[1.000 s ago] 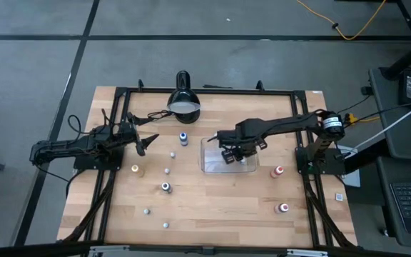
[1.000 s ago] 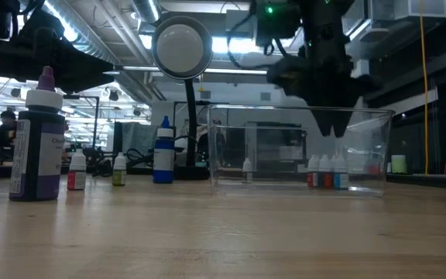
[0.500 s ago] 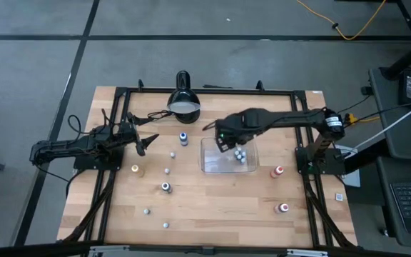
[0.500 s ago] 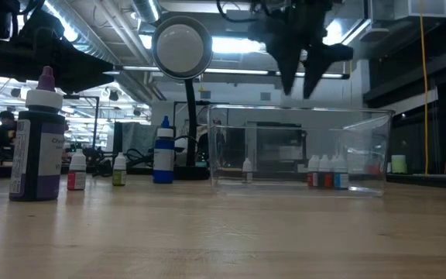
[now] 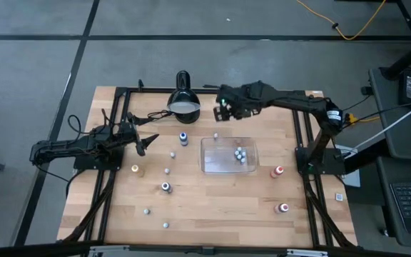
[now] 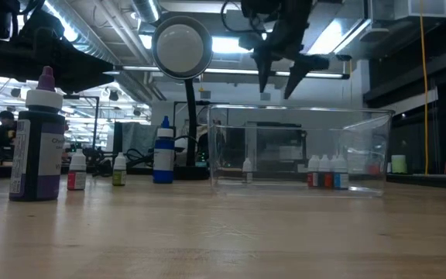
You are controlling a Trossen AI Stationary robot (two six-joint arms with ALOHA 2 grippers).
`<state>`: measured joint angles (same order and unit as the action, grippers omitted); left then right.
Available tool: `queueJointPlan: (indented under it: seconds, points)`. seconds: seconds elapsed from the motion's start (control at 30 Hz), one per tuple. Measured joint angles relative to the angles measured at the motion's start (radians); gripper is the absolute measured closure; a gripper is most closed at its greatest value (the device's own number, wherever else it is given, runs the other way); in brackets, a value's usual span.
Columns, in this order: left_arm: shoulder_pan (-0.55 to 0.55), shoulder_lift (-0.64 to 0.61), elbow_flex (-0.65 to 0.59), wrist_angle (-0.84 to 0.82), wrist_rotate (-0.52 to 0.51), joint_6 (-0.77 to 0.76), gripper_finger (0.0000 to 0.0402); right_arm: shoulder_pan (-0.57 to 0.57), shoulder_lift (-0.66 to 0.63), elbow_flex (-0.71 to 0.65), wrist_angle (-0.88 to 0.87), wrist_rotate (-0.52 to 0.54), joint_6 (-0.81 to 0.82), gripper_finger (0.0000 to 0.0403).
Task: Pick & Place food coloring
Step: Put the small brown food coloring bottle into the transparent bin
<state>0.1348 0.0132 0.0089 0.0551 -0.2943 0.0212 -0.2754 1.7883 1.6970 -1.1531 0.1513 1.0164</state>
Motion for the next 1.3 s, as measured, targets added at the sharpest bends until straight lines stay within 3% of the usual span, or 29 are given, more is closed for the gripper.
queueJointPlan:
  seconds: [0.27,0.5,1.3]
  points:
    - [0.0,0.0,0.0,0.0,0.0,0.0,0.0054,-0.127,0.088,0.0,0.099,-0.154,0.026,0.0146]
    - [0.0,0.0,0.0,0.0,0.0,0.0,0.0054,-0.154,0.201,-0.001,0.109,-0.29,0.026,0.0146]
    - [0.0,0.0,0.0,0.0,0.0,0.0,0.0054,-0.098,0.352,-0.001,0.207,-0.39,0.022,0.0146]
